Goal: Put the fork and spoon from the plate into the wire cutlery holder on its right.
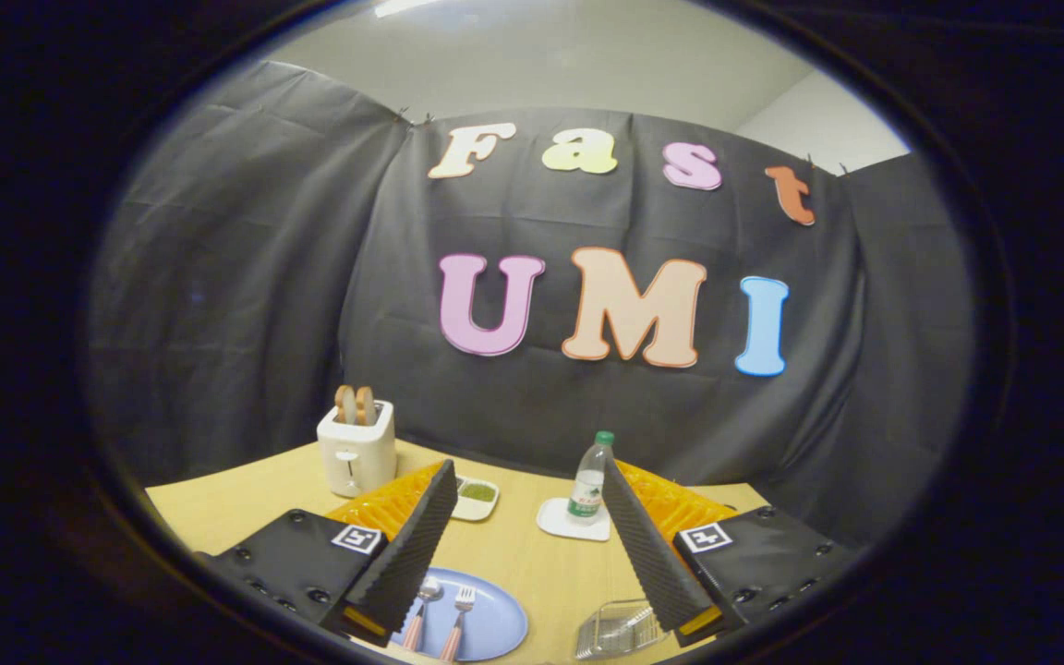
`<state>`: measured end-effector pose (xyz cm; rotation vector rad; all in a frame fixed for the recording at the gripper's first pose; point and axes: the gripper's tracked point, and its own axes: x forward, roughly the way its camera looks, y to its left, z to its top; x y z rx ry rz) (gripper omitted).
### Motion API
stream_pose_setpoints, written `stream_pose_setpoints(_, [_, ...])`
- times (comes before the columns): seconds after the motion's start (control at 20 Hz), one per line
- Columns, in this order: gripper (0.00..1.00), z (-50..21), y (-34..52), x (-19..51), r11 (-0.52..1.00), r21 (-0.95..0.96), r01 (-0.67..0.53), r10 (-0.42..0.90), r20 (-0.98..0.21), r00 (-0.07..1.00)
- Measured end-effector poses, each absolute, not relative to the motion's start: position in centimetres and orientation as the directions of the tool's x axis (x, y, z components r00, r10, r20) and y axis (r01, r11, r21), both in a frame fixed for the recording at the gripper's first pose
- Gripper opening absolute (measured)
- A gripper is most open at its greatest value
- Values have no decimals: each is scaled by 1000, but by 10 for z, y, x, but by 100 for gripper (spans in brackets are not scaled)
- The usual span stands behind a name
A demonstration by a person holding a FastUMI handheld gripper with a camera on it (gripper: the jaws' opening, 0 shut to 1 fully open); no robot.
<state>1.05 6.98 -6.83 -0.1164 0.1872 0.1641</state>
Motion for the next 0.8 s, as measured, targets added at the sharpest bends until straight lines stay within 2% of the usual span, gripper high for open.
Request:
stream_pose_setpoints(0.3, [100,-127,74,11,976,-88,-197,157,-337,928])
stream_pose_setpoints(0.8, [100,-222,70,-7,967,-91,-237,141,-583,800])
